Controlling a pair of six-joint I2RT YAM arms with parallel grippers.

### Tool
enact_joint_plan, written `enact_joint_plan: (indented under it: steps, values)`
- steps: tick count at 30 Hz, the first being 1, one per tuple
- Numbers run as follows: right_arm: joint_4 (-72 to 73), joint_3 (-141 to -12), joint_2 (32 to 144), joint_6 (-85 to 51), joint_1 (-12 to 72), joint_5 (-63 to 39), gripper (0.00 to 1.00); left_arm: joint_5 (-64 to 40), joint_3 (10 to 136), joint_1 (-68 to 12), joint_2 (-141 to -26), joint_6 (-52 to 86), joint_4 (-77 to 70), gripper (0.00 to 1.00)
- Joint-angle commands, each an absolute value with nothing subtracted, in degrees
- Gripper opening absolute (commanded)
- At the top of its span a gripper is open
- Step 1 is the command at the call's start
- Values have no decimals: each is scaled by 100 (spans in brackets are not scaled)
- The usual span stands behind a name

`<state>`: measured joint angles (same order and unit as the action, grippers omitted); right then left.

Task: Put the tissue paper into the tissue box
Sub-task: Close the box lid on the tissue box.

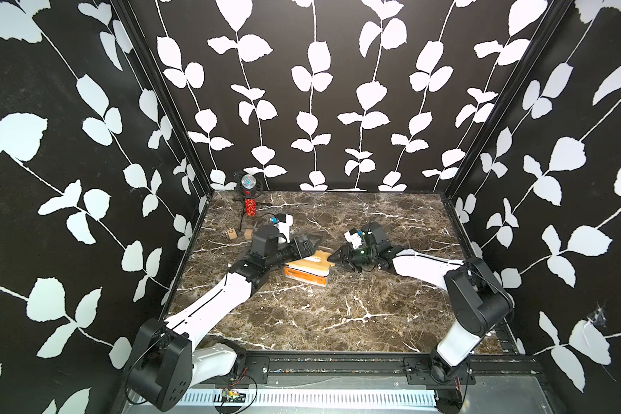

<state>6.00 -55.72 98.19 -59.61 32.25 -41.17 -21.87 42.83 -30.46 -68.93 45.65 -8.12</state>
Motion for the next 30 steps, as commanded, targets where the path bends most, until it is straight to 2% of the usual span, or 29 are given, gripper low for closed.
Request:
enact_joint_plan:
  steps: [1,12,24,30]
  values:
    - [728,-5412,9859,-5986,3313,-4106,34,-2184,4091,-3307,-6826,4992,-1132,99]
    - [868,-5378,9889,-6076,3313,-4153,40,-1704,3413,-3715,-7079,5379,-1787,99]
    - [1562,-5135,10016,-6598,3408,-4249,36,-1585,3532,-3980,-7675,5516,-2267,99]
    - [1807,-5098,10135,-6769,3510,-4253,35,-1499,3560,-4366,-8027,5612,-2518,99]
